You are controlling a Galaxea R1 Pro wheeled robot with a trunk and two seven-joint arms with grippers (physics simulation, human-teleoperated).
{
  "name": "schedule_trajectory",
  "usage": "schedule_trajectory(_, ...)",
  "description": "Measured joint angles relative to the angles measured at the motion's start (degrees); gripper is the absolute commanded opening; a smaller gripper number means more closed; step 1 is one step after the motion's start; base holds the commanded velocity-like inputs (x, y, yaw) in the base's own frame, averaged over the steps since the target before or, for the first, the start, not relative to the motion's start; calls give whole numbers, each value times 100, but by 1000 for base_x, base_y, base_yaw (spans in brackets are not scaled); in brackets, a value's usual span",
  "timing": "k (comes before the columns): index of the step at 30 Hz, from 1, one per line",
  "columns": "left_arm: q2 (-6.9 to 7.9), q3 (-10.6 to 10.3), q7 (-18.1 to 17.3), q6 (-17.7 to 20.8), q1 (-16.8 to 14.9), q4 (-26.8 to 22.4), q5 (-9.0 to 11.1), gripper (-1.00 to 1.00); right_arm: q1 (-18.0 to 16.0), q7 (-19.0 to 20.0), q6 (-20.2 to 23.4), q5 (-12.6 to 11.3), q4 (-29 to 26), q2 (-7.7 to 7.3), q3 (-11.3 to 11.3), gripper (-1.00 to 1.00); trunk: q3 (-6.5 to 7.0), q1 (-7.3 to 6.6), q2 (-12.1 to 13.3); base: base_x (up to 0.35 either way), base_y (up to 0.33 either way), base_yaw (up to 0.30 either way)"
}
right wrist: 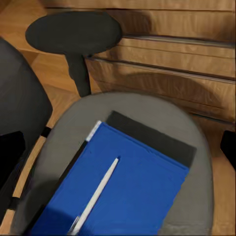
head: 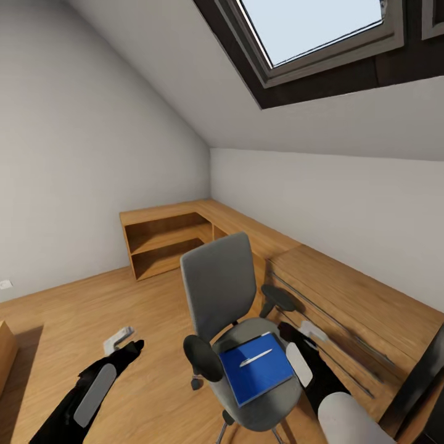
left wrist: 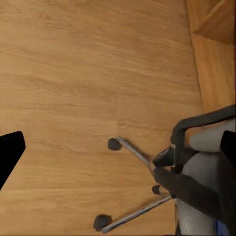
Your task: In the bedroom, organize the workspace by keeping the computer under the desk, ensuring the monitor is on the desk, placing the keyboard on the desk next to the monitor, placing the mouse on the desk next to the keyboard, moving the folder from the swivel chair onto the desk next to the mouse, stacking the notebook on top of the folder with the pen on top of the notebook, and positioning the swivel chair next to the desk.
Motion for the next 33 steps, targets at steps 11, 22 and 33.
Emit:
schedule_trajectory(11,1,332,15,-22,0,-178,-375,100,-218,-305,531,-741,21,239,-113,100,-2,0,0,0,0,30)
schedule_trajectory(22,-21,328,48,-64,-1,-195,-553,100,-217,-2403,516,-2411,328,251,-63,100,-14,0,0,0,0,111)
schedule_trajectory(33,-146,328,809,-68,0,-310,-553,100,-218,-2780,517,-2613,338,275,-53,100,-13,-3,-1,133,3,33)
